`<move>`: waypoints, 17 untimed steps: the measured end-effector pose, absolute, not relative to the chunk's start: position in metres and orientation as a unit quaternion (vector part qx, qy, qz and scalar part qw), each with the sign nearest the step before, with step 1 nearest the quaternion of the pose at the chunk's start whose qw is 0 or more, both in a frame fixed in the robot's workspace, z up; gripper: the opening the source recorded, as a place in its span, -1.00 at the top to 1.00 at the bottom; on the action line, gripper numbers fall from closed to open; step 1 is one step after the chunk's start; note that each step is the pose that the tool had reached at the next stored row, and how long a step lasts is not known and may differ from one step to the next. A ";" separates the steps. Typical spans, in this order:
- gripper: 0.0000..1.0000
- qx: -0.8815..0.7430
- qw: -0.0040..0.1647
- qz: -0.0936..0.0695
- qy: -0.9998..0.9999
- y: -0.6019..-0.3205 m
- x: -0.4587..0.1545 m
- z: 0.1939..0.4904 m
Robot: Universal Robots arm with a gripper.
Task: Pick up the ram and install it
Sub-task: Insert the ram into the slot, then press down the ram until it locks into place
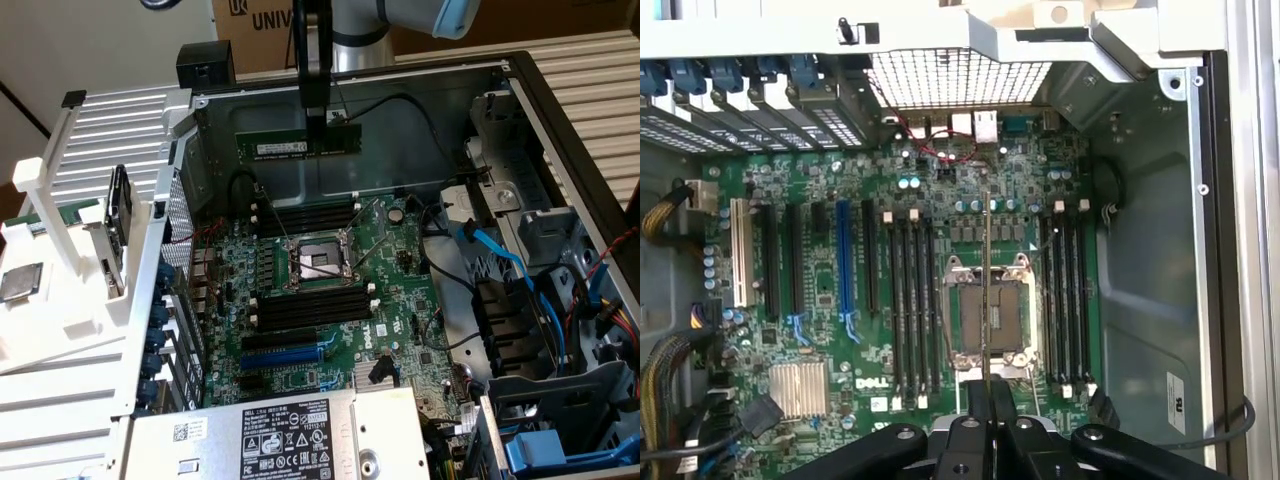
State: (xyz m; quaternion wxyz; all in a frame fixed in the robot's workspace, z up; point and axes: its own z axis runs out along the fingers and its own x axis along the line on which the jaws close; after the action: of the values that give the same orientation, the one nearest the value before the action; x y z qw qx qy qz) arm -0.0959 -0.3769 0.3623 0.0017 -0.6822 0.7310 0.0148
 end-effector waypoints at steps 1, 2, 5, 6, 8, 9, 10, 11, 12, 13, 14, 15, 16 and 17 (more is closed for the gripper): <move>0.76 -0.682 0.002 0.016 0.731 -0.377 -0.096 0.361; 0.76 -0.682 0.003 0.016 0.731 -0.377 -0.096 0.361; 0.76 -0.681 0.005 0.018 0.732 -0.377 -0.096 0.359; 0.76 -0.681 0.006 0.019 0.732 -0.377 -0.096 0.359; 0.76 -0.681 0.006 0.019 0.732 -0.377 -0.096 0.359; 0.76 -0.681 0.006 0.019 0.732 -0.377 -0.096 0.359; 0.76 -0.681 0.006 0.019 0.732 -0.377 -0.096 0.359; 0.76 -0.681 0.006 0.019 0.732 -0.377 -0.096 0.359; 0.76 -0.681 0.006 0.019 0.732 -0.377 -0.096 0.359; 0.76 -0.681 0.006 0.019 0.732 -0.377 -0.096 0.359; 0.76 -0.681 0.006 0.019 0.732 -0.377 -0.096 0.359; 0.76 -0.681 0.006 0.019 0.732 -0.377 -0.096 0.359; 0.76 -0.681 0.006 0.019 0.732 -0.377 -0.096 0.359; 0.76 -0.681 0.006 0.020 0.732 -0.377 -0.096 0.358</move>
State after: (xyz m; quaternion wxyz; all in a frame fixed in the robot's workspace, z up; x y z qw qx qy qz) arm -0.0959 -0.3771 0.3583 0.0064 -0.6805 0.7324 0.0197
